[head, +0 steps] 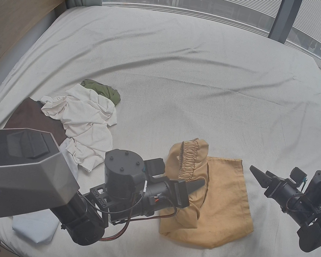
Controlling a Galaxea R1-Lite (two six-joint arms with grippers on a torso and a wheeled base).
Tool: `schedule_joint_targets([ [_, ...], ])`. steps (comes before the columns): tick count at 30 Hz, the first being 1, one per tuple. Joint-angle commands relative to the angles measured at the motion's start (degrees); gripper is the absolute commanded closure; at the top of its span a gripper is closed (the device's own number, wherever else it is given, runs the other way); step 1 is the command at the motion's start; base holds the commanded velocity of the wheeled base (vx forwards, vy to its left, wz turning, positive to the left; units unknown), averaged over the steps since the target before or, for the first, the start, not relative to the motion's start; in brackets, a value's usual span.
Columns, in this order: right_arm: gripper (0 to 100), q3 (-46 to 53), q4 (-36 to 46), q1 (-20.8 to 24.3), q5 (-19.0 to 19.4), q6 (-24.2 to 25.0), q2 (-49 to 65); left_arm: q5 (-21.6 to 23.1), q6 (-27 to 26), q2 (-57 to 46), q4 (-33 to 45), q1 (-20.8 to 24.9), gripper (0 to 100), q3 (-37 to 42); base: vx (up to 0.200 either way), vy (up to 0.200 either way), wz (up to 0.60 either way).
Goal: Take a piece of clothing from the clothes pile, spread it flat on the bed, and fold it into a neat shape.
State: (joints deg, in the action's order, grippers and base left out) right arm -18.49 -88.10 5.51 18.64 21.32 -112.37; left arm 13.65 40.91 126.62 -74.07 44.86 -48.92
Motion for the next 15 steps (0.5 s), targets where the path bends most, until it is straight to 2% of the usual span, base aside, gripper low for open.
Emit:
schedule_joint_targets([
  [1,0,-0.2,0.0,0.0,0.0,0.0,0.5,0.0,0.0,1.1,0.9,0.8,100,-2.8,0.0,0.0,0.0],
  [15,0,-0.2,0.0,0.1,0.0,0.0,1.4,-0.7,0.0,6.1,5.3,3.7,100,-10.1,0.0,0.0,0.0],
])
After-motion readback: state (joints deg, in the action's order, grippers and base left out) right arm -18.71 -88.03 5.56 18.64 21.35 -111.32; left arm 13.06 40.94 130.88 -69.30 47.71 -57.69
